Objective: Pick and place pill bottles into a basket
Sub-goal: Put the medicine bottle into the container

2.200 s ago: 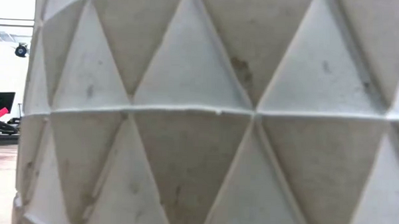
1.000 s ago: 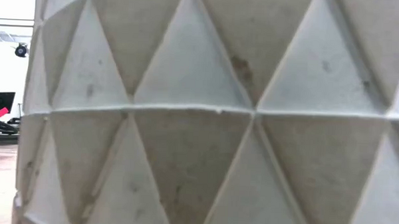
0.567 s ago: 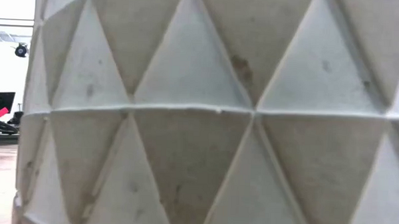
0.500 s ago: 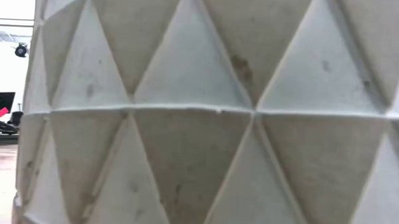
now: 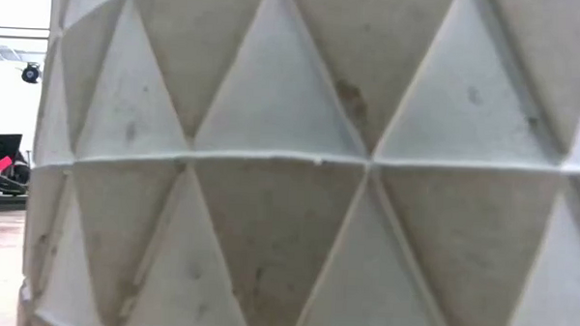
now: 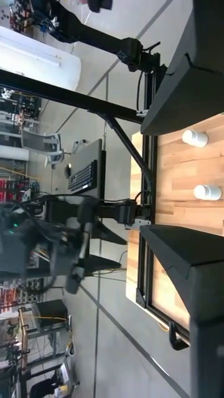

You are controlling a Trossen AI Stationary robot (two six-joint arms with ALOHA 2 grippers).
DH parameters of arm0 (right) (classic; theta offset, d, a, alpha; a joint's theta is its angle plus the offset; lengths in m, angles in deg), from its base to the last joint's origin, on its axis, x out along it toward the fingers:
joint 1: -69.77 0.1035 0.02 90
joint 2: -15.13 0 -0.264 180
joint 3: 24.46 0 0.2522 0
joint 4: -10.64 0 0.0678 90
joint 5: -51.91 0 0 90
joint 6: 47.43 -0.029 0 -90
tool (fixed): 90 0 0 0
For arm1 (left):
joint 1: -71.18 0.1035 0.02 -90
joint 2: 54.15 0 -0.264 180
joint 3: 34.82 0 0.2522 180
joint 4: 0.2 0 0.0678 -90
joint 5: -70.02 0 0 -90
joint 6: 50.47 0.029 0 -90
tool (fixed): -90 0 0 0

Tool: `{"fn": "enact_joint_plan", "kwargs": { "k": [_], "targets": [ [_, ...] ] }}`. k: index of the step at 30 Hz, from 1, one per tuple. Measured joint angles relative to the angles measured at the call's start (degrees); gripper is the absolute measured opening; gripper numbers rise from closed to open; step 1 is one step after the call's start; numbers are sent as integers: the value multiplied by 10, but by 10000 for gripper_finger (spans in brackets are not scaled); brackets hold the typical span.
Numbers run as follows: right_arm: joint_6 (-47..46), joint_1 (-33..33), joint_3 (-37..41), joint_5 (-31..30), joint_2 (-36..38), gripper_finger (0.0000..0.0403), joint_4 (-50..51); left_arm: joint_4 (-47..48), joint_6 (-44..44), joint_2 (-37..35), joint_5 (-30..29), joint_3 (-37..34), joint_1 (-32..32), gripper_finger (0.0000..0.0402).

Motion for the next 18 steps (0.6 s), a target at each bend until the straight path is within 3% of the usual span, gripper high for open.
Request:
{"fn": "enact_joint_plan", "kwargs": {
  "k": [9,18],
  "targets": [
    [18,-13,71,28,3,300,-52,2,-13,-1,0,-2,0,231],
    [28,-13,158,29,13,315,-127,8,-14,0,0,-4,0,231]
  ]
}}
